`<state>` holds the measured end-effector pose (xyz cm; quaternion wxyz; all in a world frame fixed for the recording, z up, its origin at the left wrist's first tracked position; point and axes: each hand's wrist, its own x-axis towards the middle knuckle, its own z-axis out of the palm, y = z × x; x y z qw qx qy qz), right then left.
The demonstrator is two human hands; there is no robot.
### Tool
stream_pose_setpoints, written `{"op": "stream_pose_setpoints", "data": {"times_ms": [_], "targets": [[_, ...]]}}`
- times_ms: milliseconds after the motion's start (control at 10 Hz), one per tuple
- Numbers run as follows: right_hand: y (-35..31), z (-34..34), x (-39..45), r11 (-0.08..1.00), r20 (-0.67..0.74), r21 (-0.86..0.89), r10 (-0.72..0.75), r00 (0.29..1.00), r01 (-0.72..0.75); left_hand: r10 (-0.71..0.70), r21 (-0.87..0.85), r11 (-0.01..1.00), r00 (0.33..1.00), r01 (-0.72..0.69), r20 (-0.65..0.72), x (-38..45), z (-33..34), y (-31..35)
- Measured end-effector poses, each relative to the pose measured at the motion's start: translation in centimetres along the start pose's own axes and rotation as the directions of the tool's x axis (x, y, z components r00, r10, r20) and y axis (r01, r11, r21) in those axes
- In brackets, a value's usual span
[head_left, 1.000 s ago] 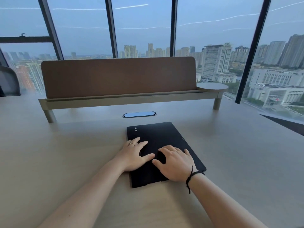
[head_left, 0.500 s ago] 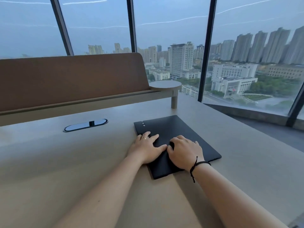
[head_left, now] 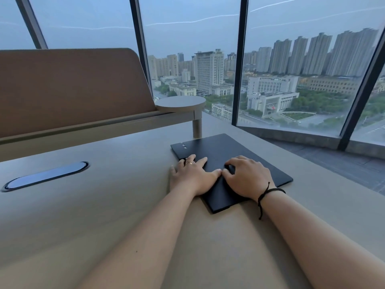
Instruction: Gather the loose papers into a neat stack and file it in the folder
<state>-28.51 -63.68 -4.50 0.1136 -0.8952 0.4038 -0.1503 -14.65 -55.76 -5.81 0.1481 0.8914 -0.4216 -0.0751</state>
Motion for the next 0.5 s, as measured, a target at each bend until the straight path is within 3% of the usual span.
{"op": "stream_pose_setpoints", "data": {"times_ms": [200,300,400,500], "targets": [[0.9,0.8,2.0,1.000,-0.027,-0.007,-0.001,1.000,0.001,-0.004,-0.007,1.000,0.999,0.004,-0.040,1.5,0.4,0.6],[1.1,1.0,2.2,0.999,-0.078,-0.035,-0.013,0.997,0.010,-0.007,-0.118,0.993,0.995,-0.004,-0.095,1.7,0.6,0.5],[0.9,0.8,1.5,0.997,-0.221,-0.077,-0.018,0.975,0.001,-0.044,-0.484,0.873,0.982,-0.051,-0.183,1.1,0.4,-0.6],[-0.9,1.3,-0.8,0.993,-0.331,-0.067,-0.118,0.936,0.102,-0.085,-0.649,0.753,0.961,-0.111,-0.263,-2.2,-0.7,-1.7]]}}
